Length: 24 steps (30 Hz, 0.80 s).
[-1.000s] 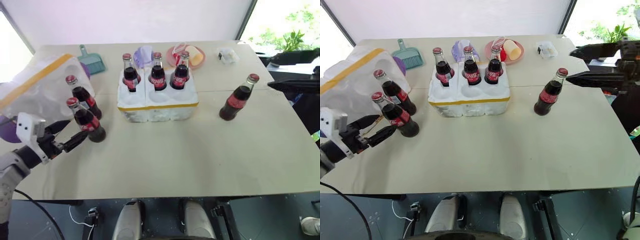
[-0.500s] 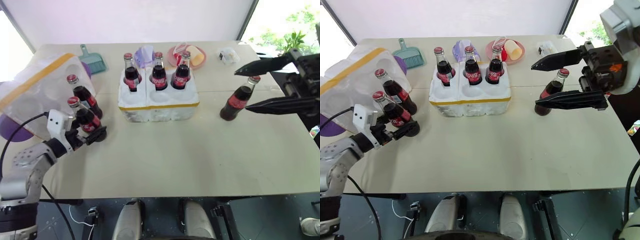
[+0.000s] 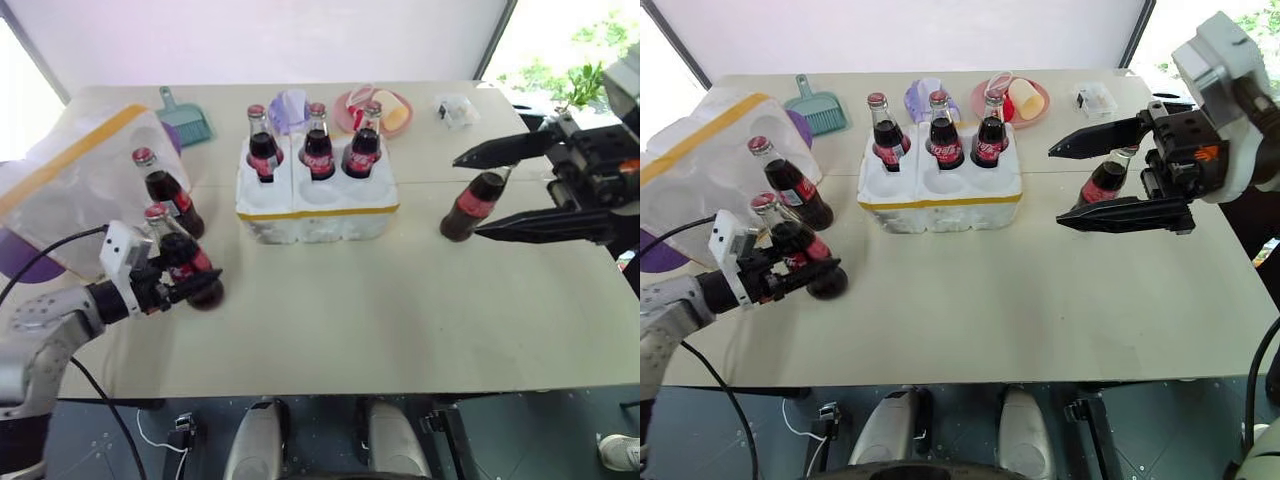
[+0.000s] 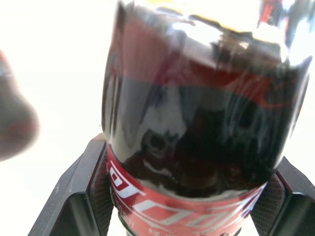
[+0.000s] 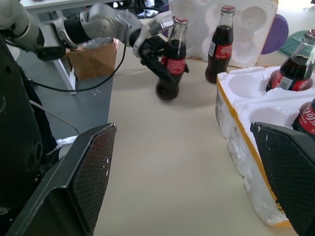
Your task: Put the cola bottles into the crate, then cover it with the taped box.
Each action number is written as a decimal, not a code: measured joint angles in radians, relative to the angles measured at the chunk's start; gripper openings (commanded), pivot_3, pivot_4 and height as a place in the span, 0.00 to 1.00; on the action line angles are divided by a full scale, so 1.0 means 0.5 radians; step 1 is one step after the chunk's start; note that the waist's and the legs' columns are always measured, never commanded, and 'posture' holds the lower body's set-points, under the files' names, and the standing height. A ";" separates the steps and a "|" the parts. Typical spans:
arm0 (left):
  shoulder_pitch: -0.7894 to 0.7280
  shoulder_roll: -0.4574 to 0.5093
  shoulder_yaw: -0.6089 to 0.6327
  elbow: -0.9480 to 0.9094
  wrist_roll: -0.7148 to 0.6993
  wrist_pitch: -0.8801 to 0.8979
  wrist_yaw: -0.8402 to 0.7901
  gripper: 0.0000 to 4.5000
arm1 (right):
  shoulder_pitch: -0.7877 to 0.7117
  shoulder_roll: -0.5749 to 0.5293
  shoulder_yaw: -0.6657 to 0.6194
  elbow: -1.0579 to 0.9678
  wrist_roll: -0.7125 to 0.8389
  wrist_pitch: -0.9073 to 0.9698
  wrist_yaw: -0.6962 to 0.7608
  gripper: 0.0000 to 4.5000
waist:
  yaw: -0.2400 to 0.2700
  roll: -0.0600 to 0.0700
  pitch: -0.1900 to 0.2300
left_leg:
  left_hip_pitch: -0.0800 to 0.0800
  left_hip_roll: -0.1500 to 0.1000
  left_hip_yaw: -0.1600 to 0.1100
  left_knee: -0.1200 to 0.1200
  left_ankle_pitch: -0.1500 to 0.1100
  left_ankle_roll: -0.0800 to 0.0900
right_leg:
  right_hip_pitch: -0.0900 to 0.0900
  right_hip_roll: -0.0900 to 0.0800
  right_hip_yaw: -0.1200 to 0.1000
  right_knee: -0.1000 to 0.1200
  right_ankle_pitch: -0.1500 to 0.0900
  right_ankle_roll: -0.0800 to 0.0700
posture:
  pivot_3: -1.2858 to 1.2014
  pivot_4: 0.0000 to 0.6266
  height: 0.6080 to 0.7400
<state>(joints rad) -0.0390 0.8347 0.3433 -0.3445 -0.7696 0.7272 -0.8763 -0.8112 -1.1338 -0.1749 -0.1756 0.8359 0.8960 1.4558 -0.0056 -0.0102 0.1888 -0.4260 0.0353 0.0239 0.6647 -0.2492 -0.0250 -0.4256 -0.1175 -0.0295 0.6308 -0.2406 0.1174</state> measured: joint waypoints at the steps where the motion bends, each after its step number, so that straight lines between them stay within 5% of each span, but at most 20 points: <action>1: -0.015 0.035 0.013 -0.038 -0.059 0.042 -0.023 0.63 | 0.013 0.000 0.000 -0.002 0.005 0.001 -0.003 1.00 | 0.001 -0.001 0.001 | 0.000 0.000 0.000 0.000 0.000 0.000 | 0.000 0.000 0.000 0.000 0.000 0.000 | 0.52 0.24 0.97; 5: -0.432 0.112 -0.006 -0.116 -0.329 0.241 -0.015 0.63 | 0.060 -0.008 -0.011 -0.021 0.018 0.008 -0.037 1.00 | 0.034 -0.001 0.001 | 0.000 -0.001 0.000 0.002 0.000 0.000 | 0.001 0.000 0.000 0.001 0.000 0.000 | 0.52 0.24 0.97; 11: -1.432 -0.380 -0.510 0.251 -0.041 0.164 0.309 0.63 | 0.111 0.025 -0.039 -0.085 0.024 -0.034 -0.139 1.00 | 0.079 -0.005 0.001 | 0.001 -0.004 -0.001 0.007 0.001 0.000 | 0.008 -0.001 0.001 -0.002 0.005 0.007 | 0.52 0.24 0.97; 15: -1.676 -0.683 -0.778 0.701 0.268 0.019 0.377 0.63 | 0.176 0.033 -0.059 -0.126 0.024 -0.050 -0.200 1.00 | 0.076 -0.006 0.002 | 0.000 -0.004 0.000 0.005 0.001 0.000 | 0.004 0.000 0.001 -0.002 0.004 0.007 | 0.52 0.24 0.97; 24: -1.895 -0.956 -0.942 1.308 0.670 -0.468 0.239 0.63 | 0.332 0.065 -0.114 -0.204 0.050 -0.060 -0.347 1.00 | 0.067 -0.006 0.002 | -0.001 -0.004 0.000 0.006 0.001 0.000 | 0.003 0.000 0.001 -0.001 0.004 0.007 | 0.52 0.24 0.97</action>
<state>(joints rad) -0.9865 0.3567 -0.1275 0.3096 -0.4345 0.4930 -0.7569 -0.6450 -1.1014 -0.2317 -0.2777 0.8608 0.8661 1.2825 0.0280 -0.0131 0.1896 -0.4263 0.0333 0.0236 0.6676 -0.2487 -0.0250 -0.4241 -0.1176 -0.0290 0.6303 -0.2385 0.1207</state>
